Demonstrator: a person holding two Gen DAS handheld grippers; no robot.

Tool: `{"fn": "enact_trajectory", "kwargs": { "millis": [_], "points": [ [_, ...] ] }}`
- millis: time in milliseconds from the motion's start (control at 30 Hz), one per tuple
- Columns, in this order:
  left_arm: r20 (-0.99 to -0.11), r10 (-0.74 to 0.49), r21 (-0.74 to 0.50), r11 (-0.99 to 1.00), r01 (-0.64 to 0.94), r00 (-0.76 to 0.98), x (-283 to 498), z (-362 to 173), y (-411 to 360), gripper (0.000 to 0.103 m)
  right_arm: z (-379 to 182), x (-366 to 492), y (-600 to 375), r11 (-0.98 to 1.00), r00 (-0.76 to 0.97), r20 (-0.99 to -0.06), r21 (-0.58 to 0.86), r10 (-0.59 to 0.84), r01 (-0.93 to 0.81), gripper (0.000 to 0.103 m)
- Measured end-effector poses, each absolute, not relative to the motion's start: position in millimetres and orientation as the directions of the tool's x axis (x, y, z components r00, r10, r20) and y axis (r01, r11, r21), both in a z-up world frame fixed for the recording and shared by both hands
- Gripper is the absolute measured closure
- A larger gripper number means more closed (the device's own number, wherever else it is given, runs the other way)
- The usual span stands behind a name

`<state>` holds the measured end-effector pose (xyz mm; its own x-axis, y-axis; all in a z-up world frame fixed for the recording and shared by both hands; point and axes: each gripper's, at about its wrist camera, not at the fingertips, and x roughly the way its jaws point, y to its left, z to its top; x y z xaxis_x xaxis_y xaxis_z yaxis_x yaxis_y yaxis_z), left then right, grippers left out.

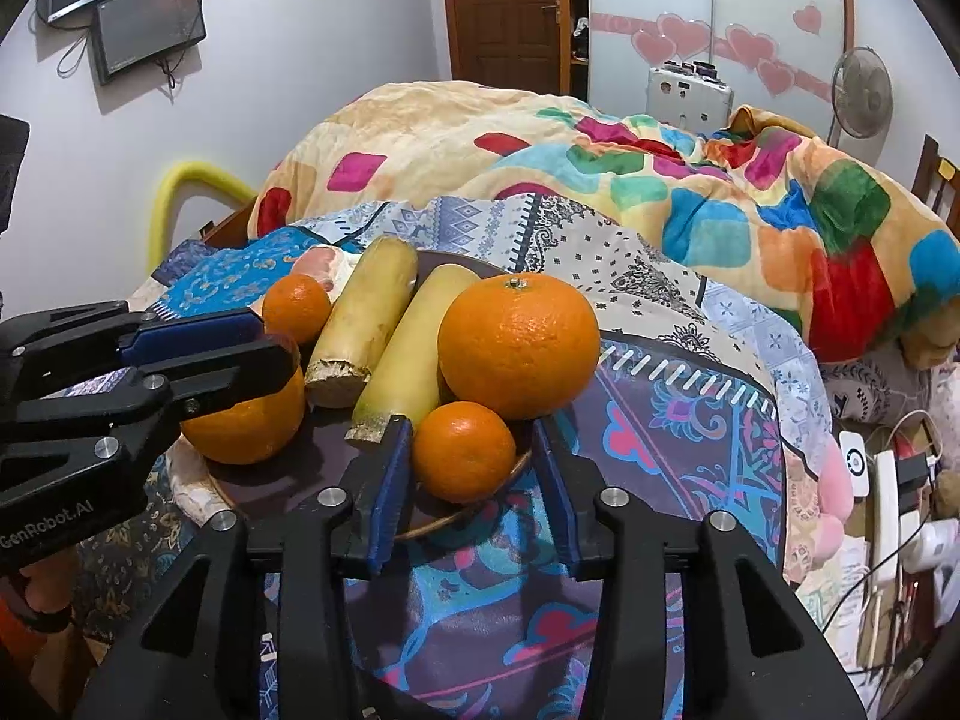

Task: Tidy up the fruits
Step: 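Lower the tangerine onto the plate with the right gripper while the left places the date there, then grasp the second dark red date on the cloth with the right gripper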

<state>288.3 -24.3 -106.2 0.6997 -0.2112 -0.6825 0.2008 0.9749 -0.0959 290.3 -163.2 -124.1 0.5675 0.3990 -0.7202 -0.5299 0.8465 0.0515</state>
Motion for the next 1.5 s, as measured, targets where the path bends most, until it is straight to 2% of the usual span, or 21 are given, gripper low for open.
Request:
{"fn": "enact_trajectory", "kwargs": {
  "millis": [267,400,533,667,767,1067,1500],
  "points": [
    [-0.665,-0.202,-0.095,0.978,0.187,0.719,270.8,-91.4,-15.2,0.072,-112.1,277.7,-169.5,0.845,0.58,-0.701,0.059,0.414,-0.531,0.061],
    [-0.65,-0.18,-0.081,0.983,0.168,0.739,255.7,-82.9,-4.7,0.06,-104.2,266.9,-169.9,0.84,0.586,-0.688,0.063,0.428,-0.539,0.061],
    [-0.65,-0.15,-0.06,0.987,0.146,0.745,236.7,-80.8,9.8,0.058,-100.9,254.7,-166.9,0.831,0.581,-0.684,0.068,0.442,-0.553,0.061],
    [-0.664,-0.125,-0.053,0.991,0.12,0.737,224.2,-88.6,23.3,0.05,-101.3,241.1,-160.5,0.816,0.562,-0.687,0.078,0.461,-0.573,0.06],
    [-0.689,-0.107,-0.047,0.994,0.104,0.717,221.6,-100.0,33.6,0.05,-105.6,231.2,-157.3,0.808,0.552,-0.69,0.08,0.467,-0.584,0.054],
    [-0.759,-0.057,-0.016,0.997,0.069,0.648,240.6,-137.0,51.4,0.05,-132.3,231.9,-148.4,0.814,0.532,-0.745,0.026,0.403,-0.58,0.054],
    [-0.76,-0.046,0.003,0.997,0.075,0.648,251.2,-146.3,56.1,0.049,-151.6,252.4,-136.1,0.822,0.506,-0.795,-0.019,0.333,-0.57,0.054]
  ]
}}
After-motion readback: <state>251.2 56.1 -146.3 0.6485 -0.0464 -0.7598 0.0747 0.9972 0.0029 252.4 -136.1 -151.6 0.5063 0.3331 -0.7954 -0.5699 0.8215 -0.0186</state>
